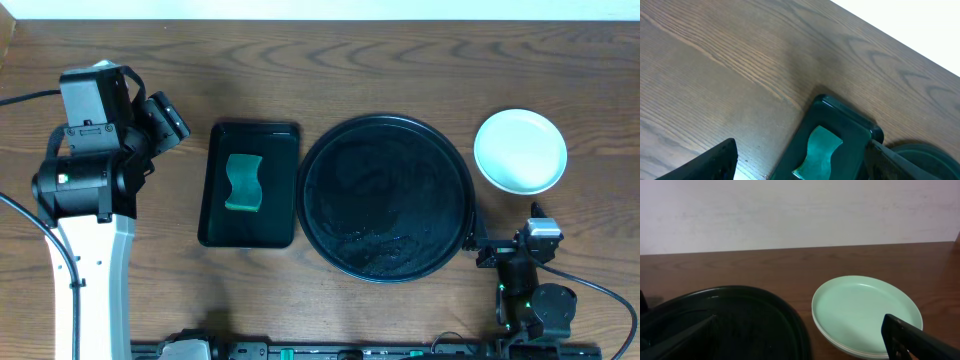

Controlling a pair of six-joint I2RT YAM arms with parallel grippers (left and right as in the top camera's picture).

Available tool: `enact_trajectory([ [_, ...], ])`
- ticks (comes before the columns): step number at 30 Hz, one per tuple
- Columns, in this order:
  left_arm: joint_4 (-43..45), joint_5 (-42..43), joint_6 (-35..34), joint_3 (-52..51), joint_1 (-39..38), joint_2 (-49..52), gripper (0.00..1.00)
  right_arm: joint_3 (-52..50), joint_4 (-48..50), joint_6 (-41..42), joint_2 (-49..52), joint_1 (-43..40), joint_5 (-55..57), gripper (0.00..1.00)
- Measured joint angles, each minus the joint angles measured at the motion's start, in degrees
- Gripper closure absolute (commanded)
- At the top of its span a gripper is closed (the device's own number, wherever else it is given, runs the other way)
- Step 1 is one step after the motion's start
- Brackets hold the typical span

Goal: Clean dirty plates on tray and stack at the side

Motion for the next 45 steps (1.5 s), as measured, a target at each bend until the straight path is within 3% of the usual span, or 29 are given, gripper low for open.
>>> enact_trajectory([
  [35,-0.4,0.0,0.0,0.0,0.0,-0.3,0.19,0.0,0.0,0.0,0.0,0.0,0.0,0.01],
  [45,-0.8,0.0,0.0,0.0,0.0,-14.3,0.19,0.0,0.0,0.2,0.0,0.0,0.0,0.01],
])
